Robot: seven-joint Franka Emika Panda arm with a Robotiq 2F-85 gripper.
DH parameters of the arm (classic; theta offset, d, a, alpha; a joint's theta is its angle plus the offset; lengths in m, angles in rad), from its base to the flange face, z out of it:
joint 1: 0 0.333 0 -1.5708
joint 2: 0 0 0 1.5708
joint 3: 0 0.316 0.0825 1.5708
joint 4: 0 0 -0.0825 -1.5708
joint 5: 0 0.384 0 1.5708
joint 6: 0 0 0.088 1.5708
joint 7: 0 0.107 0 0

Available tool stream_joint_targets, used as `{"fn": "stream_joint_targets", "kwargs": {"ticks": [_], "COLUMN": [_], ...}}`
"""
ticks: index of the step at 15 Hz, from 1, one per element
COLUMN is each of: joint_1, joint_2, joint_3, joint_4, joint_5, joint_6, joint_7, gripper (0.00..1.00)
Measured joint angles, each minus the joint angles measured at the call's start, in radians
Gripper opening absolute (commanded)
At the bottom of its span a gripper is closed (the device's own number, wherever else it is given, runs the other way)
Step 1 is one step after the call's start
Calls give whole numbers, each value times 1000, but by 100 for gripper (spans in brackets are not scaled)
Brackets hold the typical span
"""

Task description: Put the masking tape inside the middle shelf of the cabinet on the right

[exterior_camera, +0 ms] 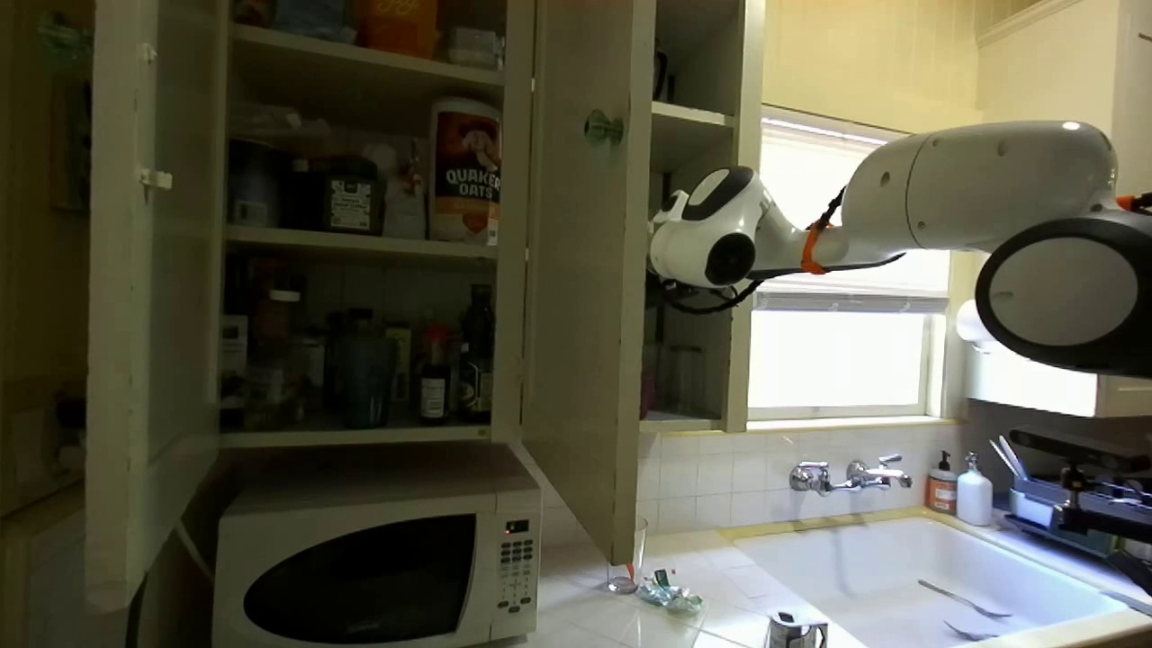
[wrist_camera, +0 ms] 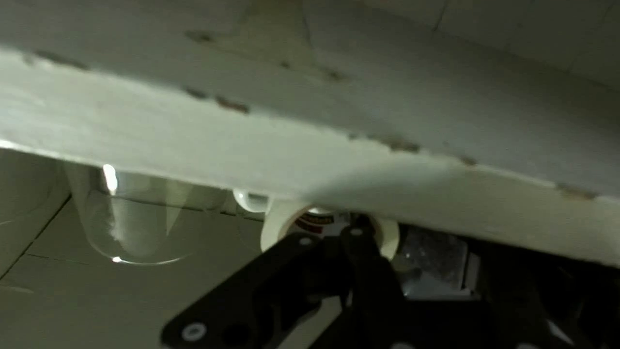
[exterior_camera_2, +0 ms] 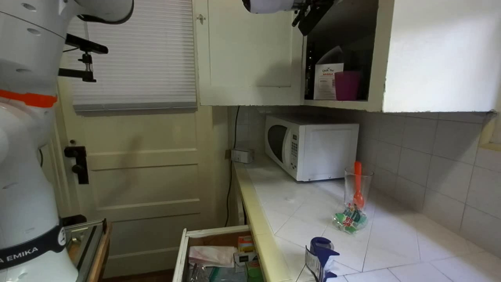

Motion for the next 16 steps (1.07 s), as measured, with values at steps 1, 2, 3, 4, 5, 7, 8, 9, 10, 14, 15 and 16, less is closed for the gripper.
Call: {"fn": "stream_joint_targets", "kwargs": {"ticks": [1,2,3,4,5,7,8,9,10,14,15,16], "joint_1": [-6,-11,-12,-12,-12,-10,-10,-9,-8,-6,-6,-6], "joint_2": [6,10,12,12,12,12,11,9,7,-10,-15,-20], "joint_3": [8,14,18,21,24,30,32,32,32,28,27,27], "joint_4": [10,17,19,18,18,13,12,11,8,-15,-22,-31], "joint_5": [0,0,0,0,0,0,0,0,0,0,0,0], "joint_6": [6,8,8,8,8,7,7,7,7,-8,-12,-12], "joint_7": [0,0,0,0,0,-2,-2,-2,-2,-4,-4,-4], "gripper": [5,21,45,46,49,64,70,77,86,100,100,100]}}
